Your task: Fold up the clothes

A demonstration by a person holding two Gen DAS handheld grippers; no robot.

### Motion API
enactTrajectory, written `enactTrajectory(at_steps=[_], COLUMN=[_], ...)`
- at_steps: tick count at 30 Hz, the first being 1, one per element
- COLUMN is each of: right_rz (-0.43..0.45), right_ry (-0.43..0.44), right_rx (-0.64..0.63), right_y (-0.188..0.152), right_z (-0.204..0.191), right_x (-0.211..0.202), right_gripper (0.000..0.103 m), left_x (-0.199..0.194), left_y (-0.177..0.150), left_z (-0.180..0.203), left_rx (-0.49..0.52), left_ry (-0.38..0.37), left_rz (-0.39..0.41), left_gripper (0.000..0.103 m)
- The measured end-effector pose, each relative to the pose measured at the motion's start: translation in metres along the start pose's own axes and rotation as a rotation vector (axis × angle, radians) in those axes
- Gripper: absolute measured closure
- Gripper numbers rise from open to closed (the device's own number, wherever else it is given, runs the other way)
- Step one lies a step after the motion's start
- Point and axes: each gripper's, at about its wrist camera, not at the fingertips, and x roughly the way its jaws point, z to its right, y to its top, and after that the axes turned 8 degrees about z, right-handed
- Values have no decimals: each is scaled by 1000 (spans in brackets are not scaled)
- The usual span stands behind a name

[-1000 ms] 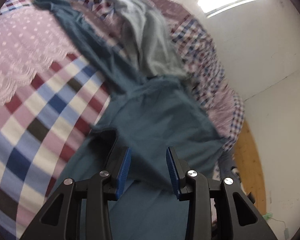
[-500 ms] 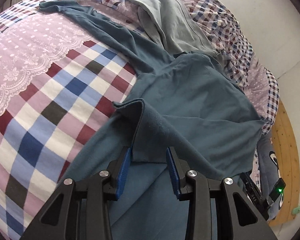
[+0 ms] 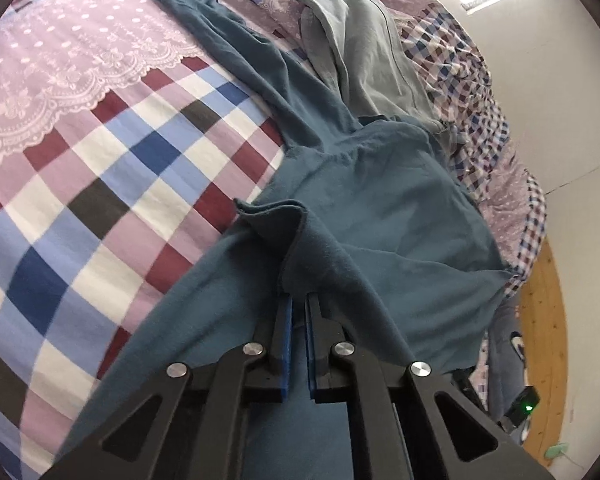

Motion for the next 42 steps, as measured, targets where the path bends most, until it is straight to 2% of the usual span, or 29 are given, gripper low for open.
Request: enactTrajectory(at_steps=[4,10,12,15,19,22,24,25,27,29,33,36,39,42], right_rz=[-3,-3,-3,-3,-6,-11,-14,-16,-12,3,42,82,93,92], right_ry=[0,6,8,9,6,-2,-9,-12,-22,-22,-1,37,105,180], right_rx=[11,29,36,43,39,34,31,30,26,11,-30,-73,-111,-144], right_y=[-1,0,0,0,-1,-1,-1,-1,0,3,11,20,27,32], right_z=[2,5,7,8,8,7,7,7,5,-1,-19,-47,-90,-140], right_x=[1,1,2,2,2,4,5,5,5,0,-15,-31,-39,-37], right_gripper=[52,50,50,50,50,50,50,50,50,50,50,48,48,47], left_x=[-7,-48,-61,-72,-69,-67,-69,-71,-77,-82,-84,-87,-90,-97], left_y=[0,6,8,12,13,12,13,14,18,20,28,34,40,48], left_z=[2,7,6,-1,-18,-28,-32,-35,-42,-49,-60,-67,-71,-79], left_rx=[-9,-58,-70,-68,-93,-118,-136,-146,-171,-191,-224,-239,-250,-282], left_ry=[-27,-157,-171,-140,-33,0,-6,-11,-19,-20,-29,-52,-76,-117], left_rz=[5,42,60,72,72,60,79,95,136,173,214,251,281,320], left_gripper=[103,103,103,103,103,103,103,100,87,56,50,45,41,32])
